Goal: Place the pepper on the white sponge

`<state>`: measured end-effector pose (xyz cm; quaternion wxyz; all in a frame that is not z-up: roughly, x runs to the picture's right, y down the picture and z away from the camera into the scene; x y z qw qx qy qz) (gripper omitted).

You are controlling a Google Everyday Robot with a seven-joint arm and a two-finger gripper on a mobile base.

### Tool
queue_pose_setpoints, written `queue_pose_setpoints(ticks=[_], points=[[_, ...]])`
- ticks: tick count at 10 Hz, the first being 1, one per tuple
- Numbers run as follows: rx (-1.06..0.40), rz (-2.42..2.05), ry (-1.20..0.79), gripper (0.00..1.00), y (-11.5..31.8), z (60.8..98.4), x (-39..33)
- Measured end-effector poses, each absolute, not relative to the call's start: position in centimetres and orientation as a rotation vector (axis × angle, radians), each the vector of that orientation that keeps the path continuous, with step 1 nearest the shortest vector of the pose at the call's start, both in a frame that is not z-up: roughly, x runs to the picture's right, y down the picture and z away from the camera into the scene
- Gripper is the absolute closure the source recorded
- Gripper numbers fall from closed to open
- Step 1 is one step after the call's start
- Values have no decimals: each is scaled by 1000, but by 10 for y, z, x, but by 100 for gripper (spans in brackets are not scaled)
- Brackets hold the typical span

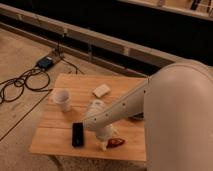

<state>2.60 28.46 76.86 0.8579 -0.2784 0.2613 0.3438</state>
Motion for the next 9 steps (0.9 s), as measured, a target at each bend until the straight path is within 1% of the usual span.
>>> queue_pose_setpoints(ticks=[5,7,9], points=[[-488,838,601,35,258,788,46],[-488,872,603,35,257,789,49],[-522,882,599,35,265,784,46]])
